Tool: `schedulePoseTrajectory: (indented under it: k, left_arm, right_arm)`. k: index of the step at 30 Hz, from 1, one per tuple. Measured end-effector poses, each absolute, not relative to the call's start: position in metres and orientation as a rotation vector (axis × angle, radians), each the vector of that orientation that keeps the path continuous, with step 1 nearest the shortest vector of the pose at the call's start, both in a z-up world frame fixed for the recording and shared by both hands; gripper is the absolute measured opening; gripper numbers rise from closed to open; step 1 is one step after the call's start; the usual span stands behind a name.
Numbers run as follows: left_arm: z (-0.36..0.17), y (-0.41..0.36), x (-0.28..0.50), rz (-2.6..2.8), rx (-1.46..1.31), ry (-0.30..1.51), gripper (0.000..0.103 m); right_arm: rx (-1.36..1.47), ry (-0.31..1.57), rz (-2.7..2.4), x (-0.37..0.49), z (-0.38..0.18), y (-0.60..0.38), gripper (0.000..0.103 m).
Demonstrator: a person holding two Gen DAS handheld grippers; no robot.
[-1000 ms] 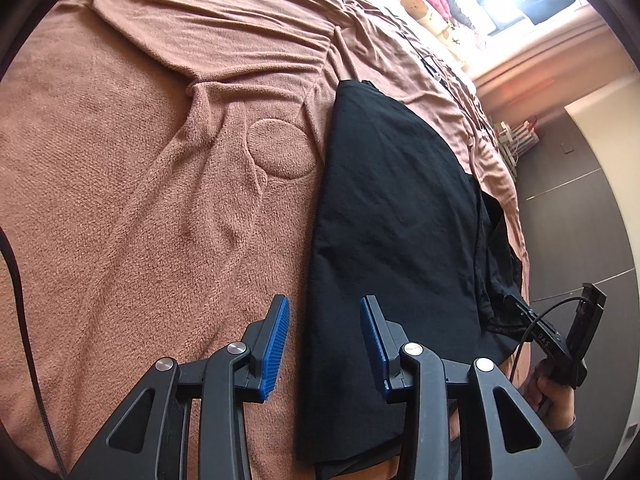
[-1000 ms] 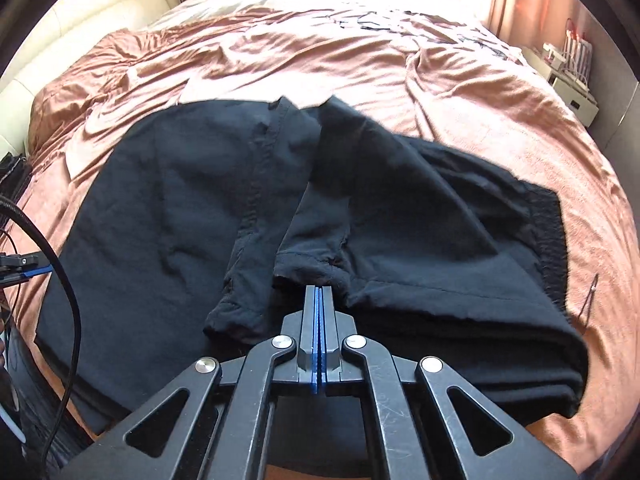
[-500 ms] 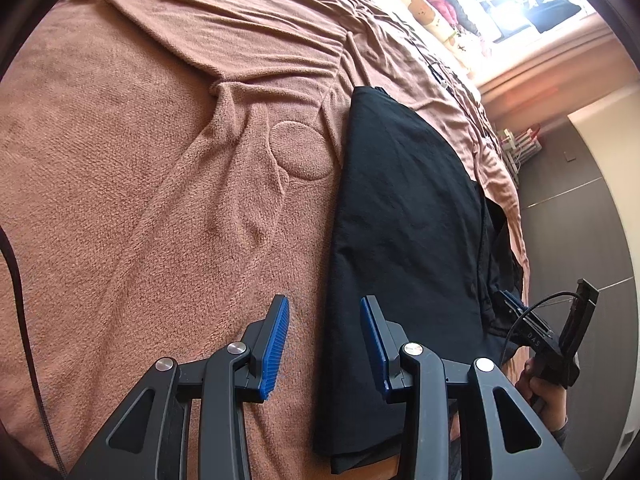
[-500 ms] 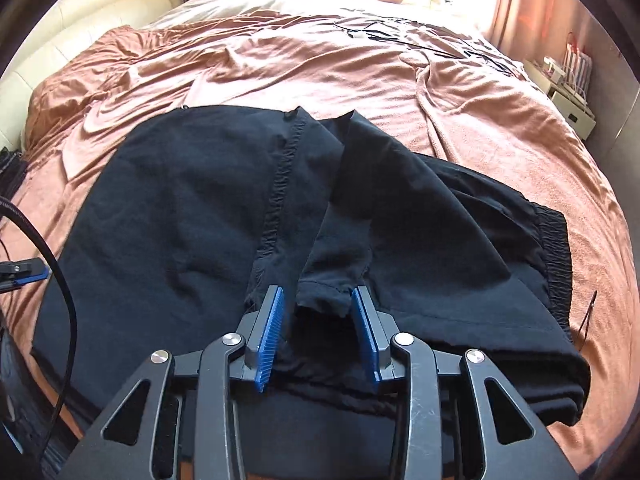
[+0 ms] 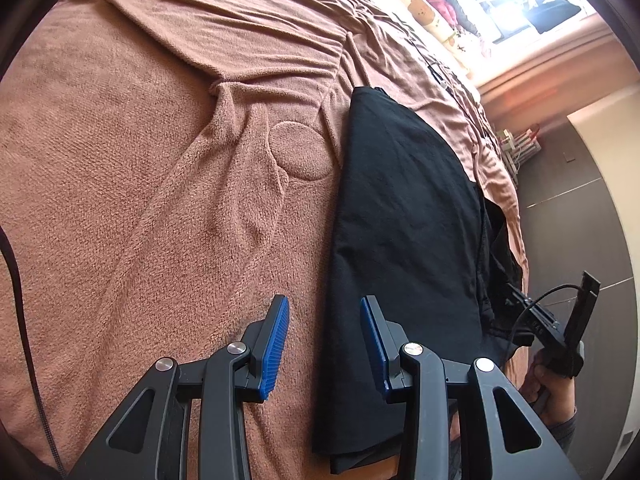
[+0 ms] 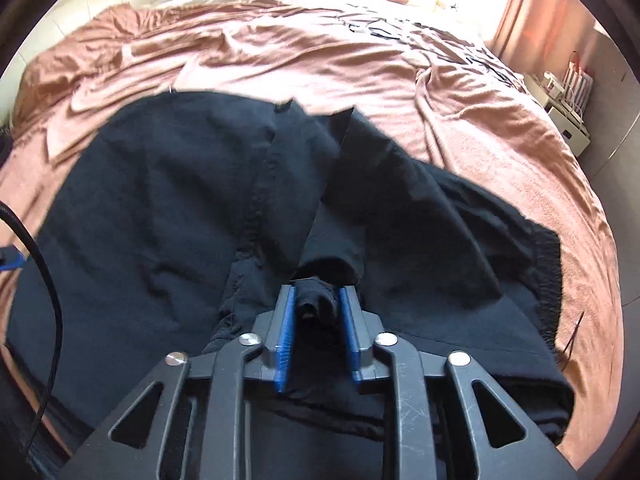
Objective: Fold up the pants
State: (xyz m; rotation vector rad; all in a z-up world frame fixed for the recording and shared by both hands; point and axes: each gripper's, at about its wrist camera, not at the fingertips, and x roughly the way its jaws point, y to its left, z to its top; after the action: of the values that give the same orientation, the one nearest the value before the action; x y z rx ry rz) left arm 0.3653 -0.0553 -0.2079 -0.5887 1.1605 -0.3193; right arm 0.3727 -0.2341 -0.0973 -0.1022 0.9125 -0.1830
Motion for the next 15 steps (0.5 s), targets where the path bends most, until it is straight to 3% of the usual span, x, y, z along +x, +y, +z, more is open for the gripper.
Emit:
schedulePoseTrajectory:
  k: [8,15]
  left_arm:
    - [-0.208,-0.059,0.369,-0.318,-0.587,1.158,0.039]
    - [-0.209,-0.059,0.371,-0.313,-0.584,1.162,0.039]
  right_arm:
    - [-0.043,0.796,-0.201,0.354,-0.027,-0.276,0.002]
    - [-0.016,0.776,-0.248,0.355,-0.006,-0.311,0.002]
